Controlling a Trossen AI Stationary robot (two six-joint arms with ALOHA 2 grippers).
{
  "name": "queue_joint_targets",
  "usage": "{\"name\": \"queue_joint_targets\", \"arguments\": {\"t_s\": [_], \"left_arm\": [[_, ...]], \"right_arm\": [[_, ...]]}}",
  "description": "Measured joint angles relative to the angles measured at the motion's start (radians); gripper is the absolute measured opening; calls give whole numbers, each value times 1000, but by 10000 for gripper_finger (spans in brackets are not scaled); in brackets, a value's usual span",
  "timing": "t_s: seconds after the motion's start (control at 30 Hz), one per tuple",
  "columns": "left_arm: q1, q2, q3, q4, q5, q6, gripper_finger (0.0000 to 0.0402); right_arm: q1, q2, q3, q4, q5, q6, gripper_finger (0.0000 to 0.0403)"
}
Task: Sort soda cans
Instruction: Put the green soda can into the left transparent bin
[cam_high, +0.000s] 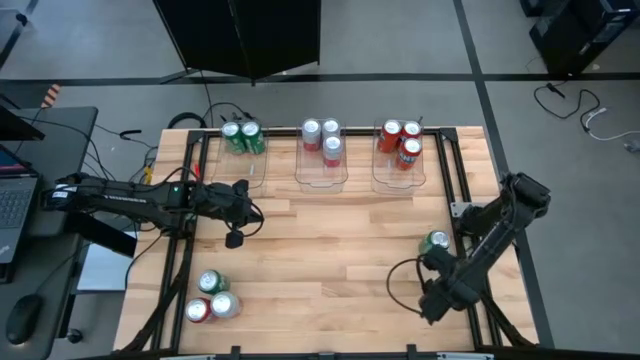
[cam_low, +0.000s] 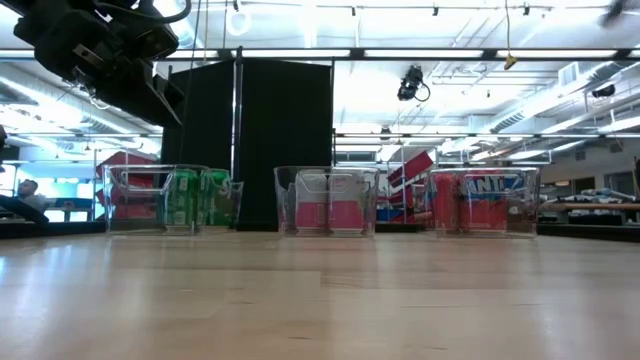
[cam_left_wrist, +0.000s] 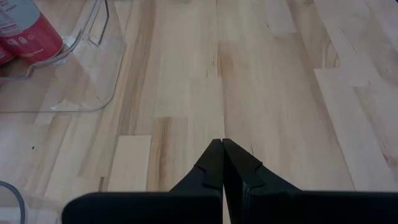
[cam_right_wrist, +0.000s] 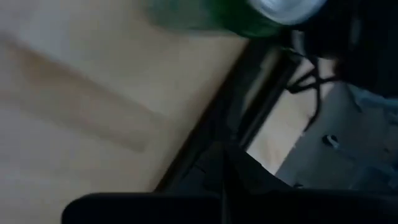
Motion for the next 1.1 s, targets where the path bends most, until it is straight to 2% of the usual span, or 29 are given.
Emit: {"name": "queue_joint_targets", "arguments": {"t_s": [0.13,0.33,0.67,1.1], "left_arm": [[0,0,0,0,0,0,1],[0,0,0,0,0,0,1],[0,0,0,0,0,-1,1],[0,0,0,1,0,-1,1]], "right_arm": [[55,0,-92,-1,9,170,0],[102,0,-185,41,161,366,0],[106,0,-300,204,341,445,0],[72,0,-385,331,591,466,0]]}}
